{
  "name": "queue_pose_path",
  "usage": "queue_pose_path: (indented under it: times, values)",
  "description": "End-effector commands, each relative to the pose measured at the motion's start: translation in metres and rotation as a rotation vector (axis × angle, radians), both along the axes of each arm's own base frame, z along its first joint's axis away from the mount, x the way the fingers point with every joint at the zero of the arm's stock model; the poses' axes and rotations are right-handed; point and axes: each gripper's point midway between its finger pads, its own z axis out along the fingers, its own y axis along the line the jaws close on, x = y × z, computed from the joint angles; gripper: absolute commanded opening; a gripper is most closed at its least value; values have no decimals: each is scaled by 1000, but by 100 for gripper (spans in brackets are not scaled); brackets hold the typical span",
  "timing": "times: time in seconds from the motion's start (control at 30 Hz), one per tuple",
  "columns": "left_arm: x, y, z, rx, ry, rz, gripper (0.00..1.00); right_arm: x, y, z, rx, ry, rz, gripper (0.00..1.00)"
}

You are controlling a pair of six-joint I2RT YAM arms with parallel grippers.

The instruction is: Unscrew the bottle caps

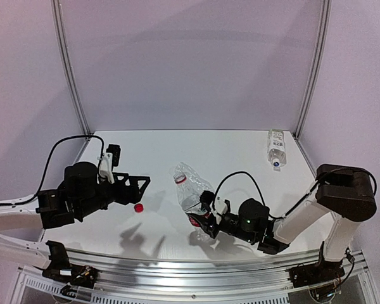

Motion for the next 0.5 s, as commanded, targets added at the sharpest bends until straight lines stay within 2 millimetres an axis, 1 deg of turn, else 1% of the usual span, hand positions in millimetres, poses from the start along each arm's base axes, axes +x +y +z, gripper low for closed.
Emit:
queue_pose_path:
  times: [0.0, 0.13, 0.23, 0.3, 0.47]
  values:
    - [-27, -21, 14, 9, -34, -180, 92, -3, -2, 10, 43, 6, 25, 45]
    - [-50, -42, 31, -14, -64, -312, 92, -5, -1, 10, 43, 9, 38, 45]
    - [-62, -57, 41, -16, -82, -380, 93, -6, 0, 9, 42, 9, 46, 45]
    - [-66, -65, 46, -19, -86, -405, 93, -7, 0, 10, 45, 9, 52, 45]
    - [-66, -81, 52, -49, -82, -431, 93, -12, 2, 11, 47, 8, 80, 45]
